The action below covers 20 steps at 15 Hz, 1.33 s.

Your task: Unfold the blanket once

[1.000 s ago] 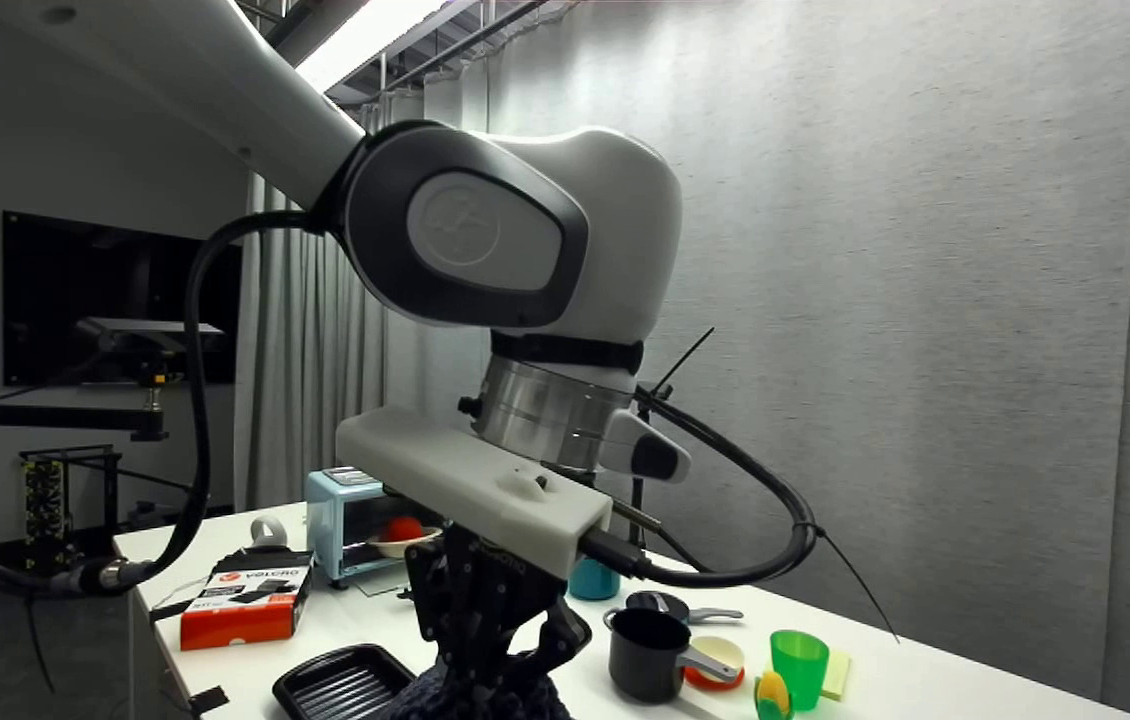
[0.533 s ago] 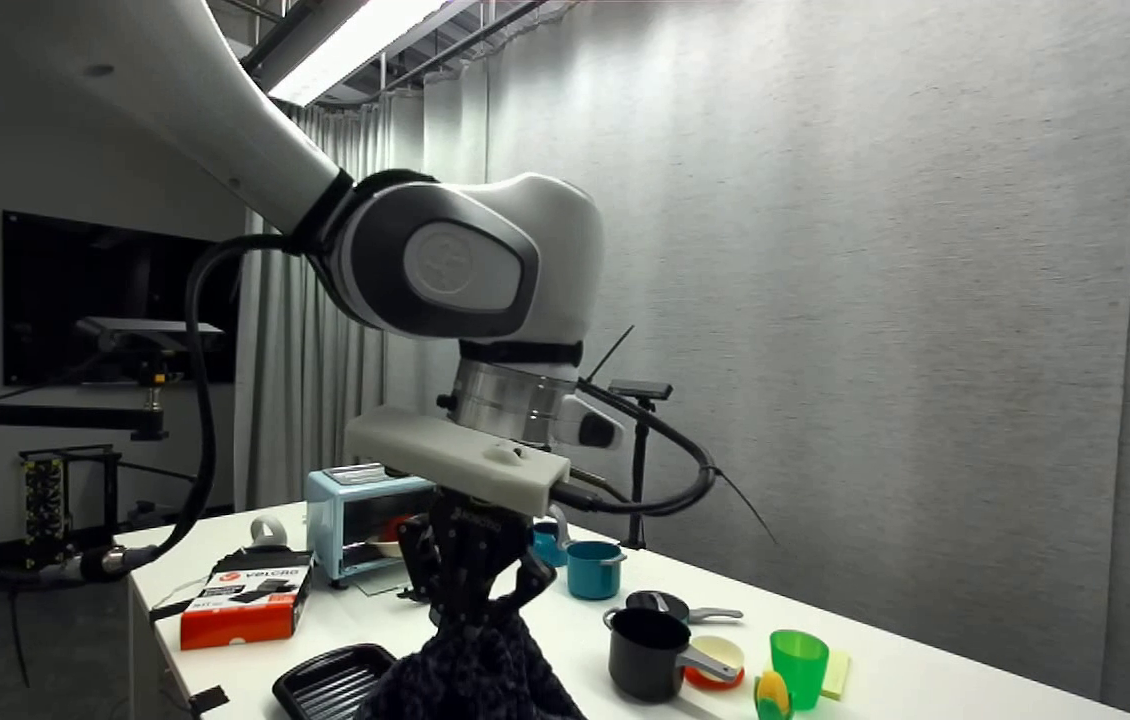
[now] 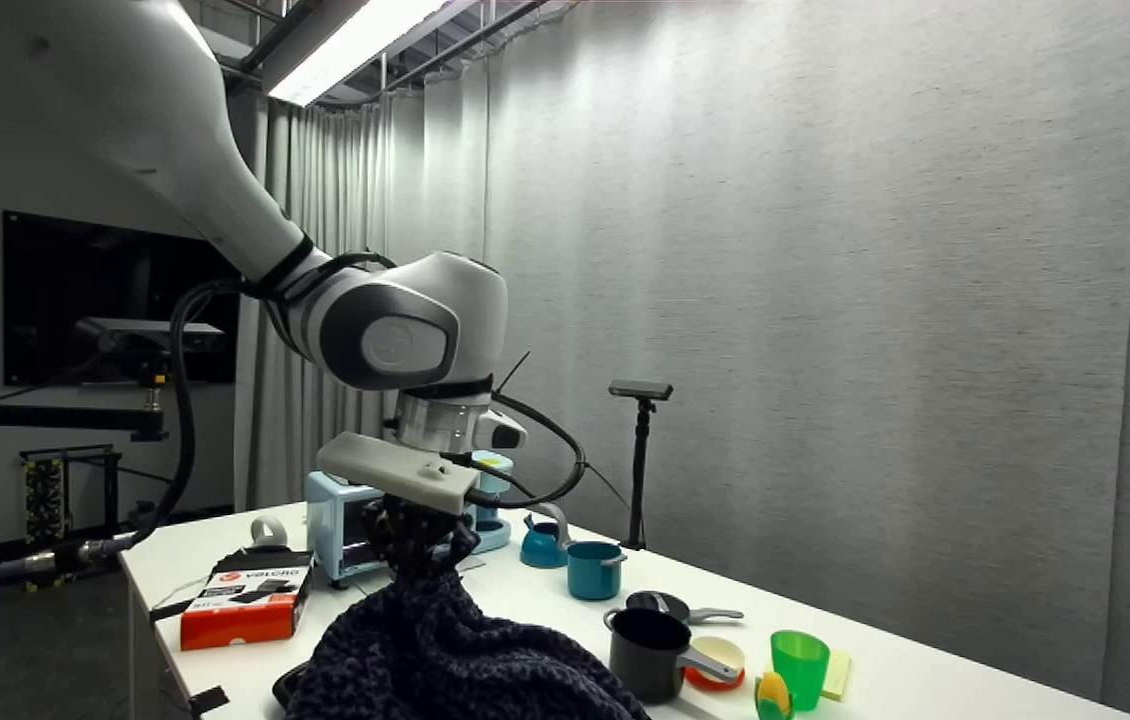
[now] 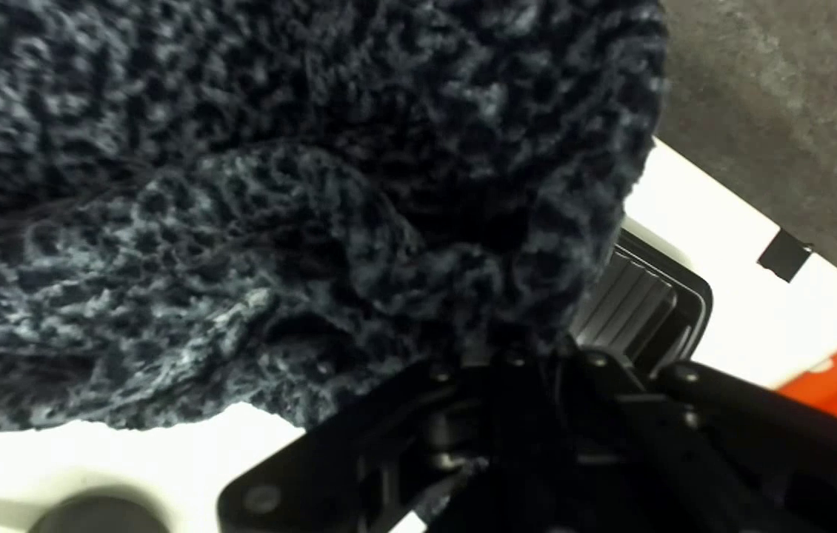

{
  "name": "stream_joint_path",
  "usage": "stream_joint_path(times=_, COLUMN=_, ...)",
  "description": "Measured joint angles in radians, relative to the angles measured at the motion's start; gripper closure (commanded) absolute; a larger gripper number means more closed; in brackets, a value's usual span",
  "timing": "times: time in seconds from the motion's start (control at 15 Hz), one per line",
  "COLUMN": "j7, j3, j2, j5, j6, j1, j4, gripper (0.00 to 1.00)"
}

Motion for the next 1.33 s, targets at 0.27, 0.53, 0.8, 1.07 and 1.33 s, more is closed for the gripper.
stream_joint_path(times=0.27, j7=-0.19, j3=-0.015, j2=0.017, j5=0.26, j6=-0.029, j1=0.006, j4=0.024, gripper=0.98)
stream_joint_path(times=0.53, j7=-0.32, j3=-0.045, j2=0.018, j5=0.381, j6=-0.124, j1=-0.007, j4=0.049, gripper=0.98)
stream_joint_path(times=0.8, j7=-0.344, j3=-0.039, j2=0.032, j5=0.384, j6=-0.159, j1=-0.007, j4=0.046, gripper=0.93)
stream_joint_path(times=1.07, j7=-0.345, j3=-0.039, j2=0.035, j5=0.384, j6=-0.159, j1=-0.007, j4=0.047, gripper=0.98)
stream_joint_path(times=1.33, j7=-0.334, j3=-0.041, j2=0.035, j5=0.384, j6=-0.144, j1=-0.02, j4=0.046, gripper=0.98)
